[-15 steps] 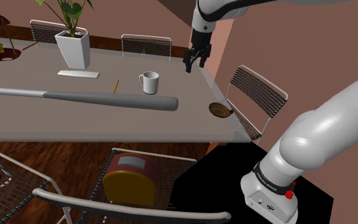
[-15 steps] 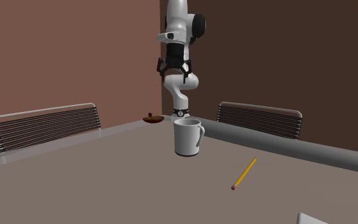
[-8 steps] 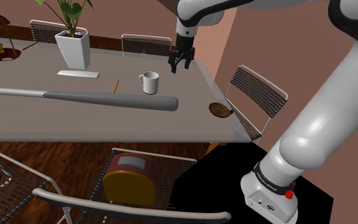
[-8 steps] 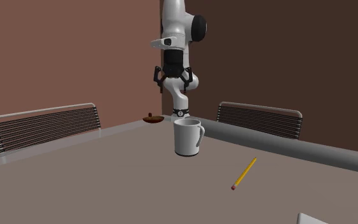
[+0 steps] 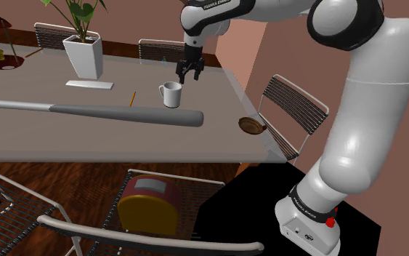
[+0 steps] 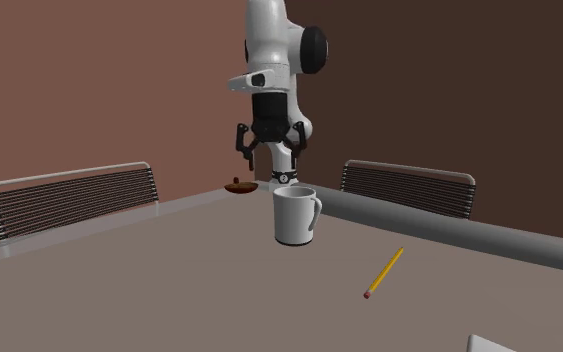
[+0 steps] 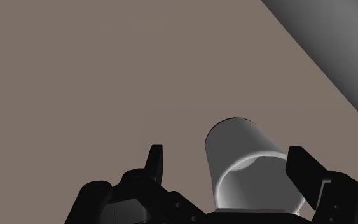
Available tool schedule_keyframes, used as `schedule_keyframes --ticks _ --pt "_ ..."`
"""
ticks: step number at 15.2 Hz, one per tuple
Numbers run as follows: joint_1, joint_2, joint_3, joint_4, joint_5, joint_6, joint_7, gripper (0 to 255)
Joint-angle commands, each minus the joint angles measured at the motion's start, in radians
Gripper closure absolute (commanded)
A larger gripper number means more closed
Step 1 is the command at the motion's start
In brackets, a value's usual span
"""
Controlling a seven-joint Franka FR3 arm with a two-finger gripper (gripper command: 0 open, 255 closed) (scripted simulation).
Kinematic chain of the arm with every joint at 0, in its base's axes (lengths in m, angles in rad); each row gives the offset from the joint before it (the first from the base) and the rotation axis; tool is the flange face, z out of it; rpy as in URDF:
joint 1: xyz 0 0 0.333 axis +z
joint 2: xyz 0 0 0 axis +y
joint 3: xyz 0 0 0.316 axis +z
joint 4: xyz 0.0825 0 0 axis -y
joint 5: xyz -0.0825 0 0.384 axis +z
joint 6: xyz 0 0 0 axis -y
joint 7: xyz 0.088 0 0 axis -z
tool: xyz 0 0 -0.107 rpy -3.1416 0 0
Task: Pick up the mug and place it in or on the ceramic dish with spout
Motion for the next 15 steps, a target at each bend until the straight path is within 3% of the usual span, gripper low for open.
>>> schedule_keyframes --ticks 1,4,15 --pt "0.000 0.093 0.004 0.110 0.010 -0.017 -0.005 0" --pt "-0.002 0.230 0.010 0.282 0.021 -0.054 -0.013 0" --pt "0.001 0.260 0.011 0.227 0.022 0.031 -0.013 0"
